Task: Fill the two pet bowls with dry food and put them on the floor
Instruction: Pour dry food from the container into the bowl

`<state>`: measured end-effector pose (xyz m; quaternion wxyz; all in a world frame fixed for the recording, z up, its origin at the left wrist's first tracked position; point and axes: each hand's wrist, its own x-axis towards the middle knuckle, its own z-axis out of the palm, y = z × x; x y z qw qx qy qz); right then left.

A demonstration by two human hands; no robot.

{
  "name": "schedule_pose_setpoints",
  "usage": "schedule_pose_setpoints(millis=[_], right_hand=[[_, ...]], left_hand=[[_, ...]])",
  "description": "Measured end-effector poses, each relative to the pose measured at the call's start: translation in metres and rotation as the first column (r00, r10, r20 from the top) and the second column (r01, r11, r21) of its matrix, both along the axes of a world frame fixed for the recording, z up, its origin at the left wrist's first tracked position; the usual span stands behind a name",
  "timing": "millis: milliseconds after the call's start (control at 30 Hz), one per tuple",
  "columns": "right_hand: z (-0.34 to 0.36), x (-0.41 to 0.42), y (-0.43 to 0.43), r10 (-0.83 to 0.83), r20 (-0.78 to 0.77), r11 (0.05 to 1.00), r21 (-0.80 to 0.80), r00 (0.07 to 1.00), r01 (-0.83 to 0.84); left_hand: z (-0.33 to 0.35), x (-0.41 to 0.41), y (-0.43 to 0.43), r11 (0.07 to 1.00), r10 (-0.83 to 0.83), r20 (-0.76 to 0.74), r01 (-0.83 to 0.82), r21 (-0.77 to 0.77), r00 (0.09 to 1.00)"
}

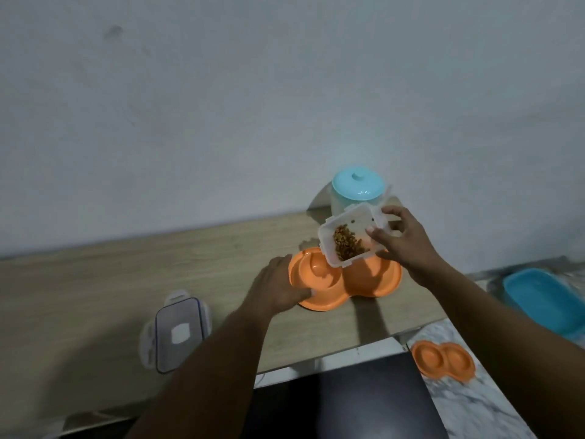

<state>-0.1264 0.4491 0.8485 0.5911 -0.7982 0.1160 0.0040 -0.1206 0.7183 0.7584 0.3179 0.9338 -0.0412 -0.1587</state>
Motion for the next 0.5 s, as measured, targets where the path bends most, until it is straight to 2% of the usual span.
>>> schedule_pose_setpoints(millis=[133, 500], right_hand=[[-0.009, -0.003, 0.013, 0.081, 0.103, 0.967, -0.251, 0.991, -0.053], [-0.012, -0.009, 0.034, 0.209, 0.228, 0.904, -0.417, 0.951, -0.099]], left_hand=[[-0.024, -0.013, -0.006, 0.998, -0.056, 0.034, 0.055, 0.023, 0.998], [-0.036, -0.019, -0.003, 0.994, -0.065, 0.055, 0.059, 0.092, 0.996]])
